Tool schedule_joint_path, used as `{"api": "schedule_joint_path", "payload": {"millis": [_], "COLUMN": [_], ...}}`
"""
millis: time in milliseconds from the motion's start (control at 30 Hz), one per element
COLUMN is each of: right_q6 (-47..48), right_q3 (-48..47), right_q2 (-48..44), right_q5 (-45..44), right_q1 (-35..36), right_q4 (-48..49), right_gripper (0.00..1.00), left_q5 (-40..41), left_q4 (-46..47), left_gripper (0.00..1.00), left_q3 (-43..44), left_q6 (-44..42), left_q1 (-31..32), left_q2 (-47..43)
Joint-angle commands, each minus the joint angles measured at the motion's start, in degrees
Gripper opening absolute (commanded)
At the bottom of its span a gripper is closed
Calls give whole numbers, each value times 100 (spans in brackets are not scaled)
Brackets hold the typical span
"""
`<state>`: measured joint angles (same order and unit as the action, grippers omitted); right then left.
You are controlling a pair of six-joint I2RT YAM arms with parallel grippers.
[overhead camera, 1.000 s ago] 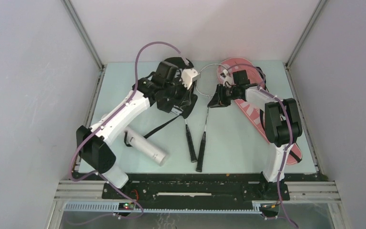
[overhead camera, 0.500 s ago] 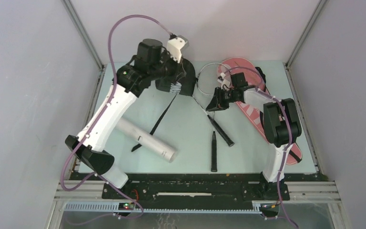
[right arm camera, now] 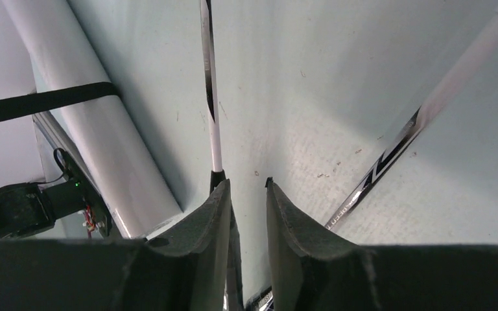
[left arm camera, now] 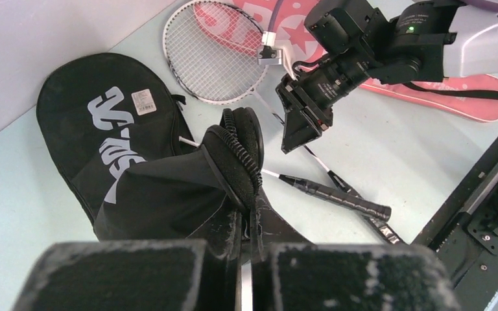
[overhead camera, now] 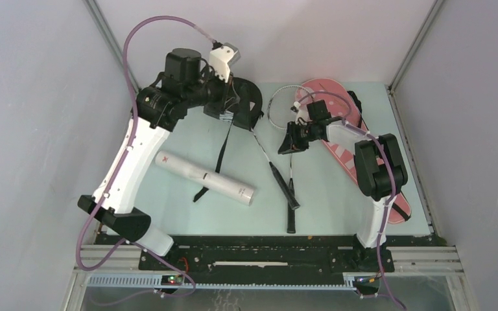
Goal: Pack up the badminton gear
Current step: Adjust the racket bag at the center of the board, then place the racket in the racket bag.
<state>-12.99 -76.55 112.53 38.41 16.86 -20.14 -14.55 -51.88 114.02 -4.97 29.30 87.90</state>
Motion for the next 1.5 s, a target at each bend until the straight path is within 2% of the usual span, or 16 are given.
{"api": "schedule_joint_path", "payload": {"millis": [0, 133, 267, 367, 433, 500, 567, 633, 700, 767, 833, 967, 1067, 1167, 1267, 1467], "right_q6": [276, 295, 454, 651, 728, 764, 796, 849, 941, 965, 928, 643, 277, -165, -660, -1556], "right_q3": [-184, -259, -370, -431, -465, -474, -474, -474, -474, -475, -490, -516, -523, -442, -395, -289], "right_q2": [26, 95, 140, 215, 313, 401, 471, 515, 566, 657, 748, 836, 798, 720, 712, 817], "right_q5": [115, 307, 268, 242, 152, 136, 197, 231, 189, 184, 249, 639, 930, 1042, 1201, 1450], "right_q1": [69, 81, 150, 290, 401, 484, 564, 666, 799, 877, 933, 998, 1050, 1073, 1066, 1001], "right_q4": [-137, -229, -433, -599, -703, -741, -799, -859, -929, -951, -921, -692, -392, 23, 502, 1159], "right_gripper": [35, 41, 52, 55, 56, 57, 57, 57, 57, 56, 51, 26, 12, 1, 0, 0], "left_q5": [-321, -457, -169, 21, 90, 97, 104, 140, 269, 238, 88, -238, -410, 289, 974, 1714], "left_q4": [318, 320, 308, 170, 42, -65, -123, -156, -190, -256, -389, -357, -43, 487, 545, 969], "left_gripper": [0, 1, 9, 19, 29, 43, 61, 86, 99, 100, 100, 100, 100, 100, 100, 100], "left_q3": [-276, -1651, -3248, -4204, -4484, -4656, -4764, -4789, -4708, -4551, -4328, -3921, -3631, -3568, -3680, -4060], "left_q6": [-172, -923, -2000, -2635, -2772, -2830, -2772, -2720, -2711, -2723, -2738, -2608, -2261, -1676, -1443, -542], "left_q1": [140, 290, 560, 794, 911, 1031, 1122, 1155, 1155, 1144, 1138, 1105, 1045, 1038, 1040, 1051], "left_q2": [-238, -373, -819, -1164, -1227, -1267, -1339, -1451, -1574, -1692, -1770, -1720, -1548, -1227, -739, -70]}}
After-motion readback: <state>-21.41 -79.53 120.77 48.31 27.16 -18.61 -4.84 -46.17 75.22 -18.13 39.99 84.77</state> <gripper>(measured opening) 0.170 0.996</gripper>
